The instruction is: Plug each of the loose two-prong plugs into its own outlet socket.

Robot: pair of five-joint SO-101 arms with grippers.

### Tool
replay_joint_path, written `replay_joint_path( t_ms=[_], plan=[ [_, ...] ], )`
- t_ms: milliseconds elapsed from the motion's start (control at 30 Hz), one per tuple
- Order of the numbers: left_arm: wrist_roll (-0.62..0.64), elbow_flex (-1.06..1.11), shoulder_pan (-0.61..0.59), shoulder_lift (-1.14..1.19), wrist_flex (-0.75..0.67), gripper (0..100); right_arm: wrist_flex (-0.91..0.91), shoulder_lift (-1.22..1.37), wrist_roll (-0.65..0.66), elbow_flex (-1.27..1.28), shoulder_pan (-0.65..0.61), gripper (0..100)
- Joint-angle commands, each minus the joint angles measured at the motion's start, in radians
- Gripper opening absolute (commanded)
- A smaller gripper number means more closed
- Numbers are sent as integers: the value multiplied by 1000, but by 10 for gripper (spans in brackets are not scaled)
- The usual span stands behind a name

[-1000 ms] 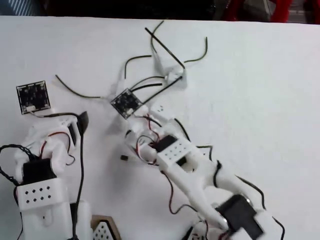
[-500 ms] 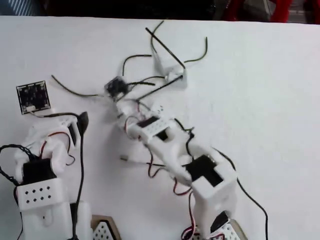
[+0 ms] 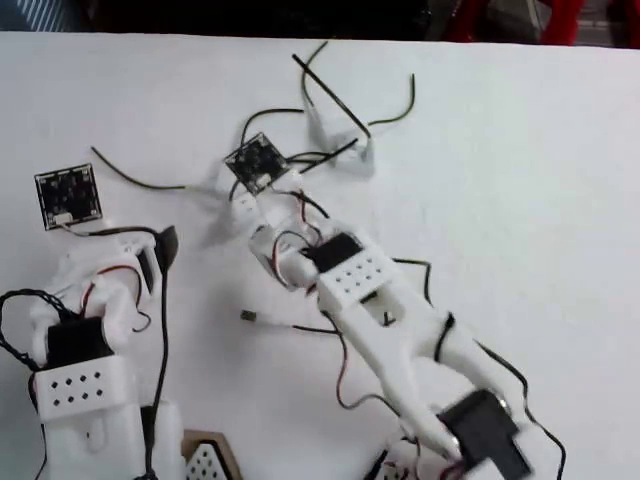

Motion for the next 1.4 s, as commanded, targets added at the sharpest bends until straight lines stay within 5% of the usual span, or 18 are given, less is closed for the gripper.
replay_joint_path(
  t_ms=[0, 133, 433, 600, 933, 1367],
  plan=[
    [5, -8, -12, -27, -28, 290, 179, -145, 0, 18, -44, 179],
    [5, -6, -12, -27, -28, 290, 283, -128, -28, 26, -124, 200],
    [5, -3, -12, -27, -28, 290, 292, 36, -626, -25, -140, 193],
    [5, -2, -12, -27, -28, 290, 441, 42, -629, -57, -119, 193],
    [5, -2, -12, -27, -28, 290, 785, -165, -626, -87, 117, 191],
    [5, 0, -12, -27, -28, 290, 556, -206, -480, 189, 418, 190]
  ],
)
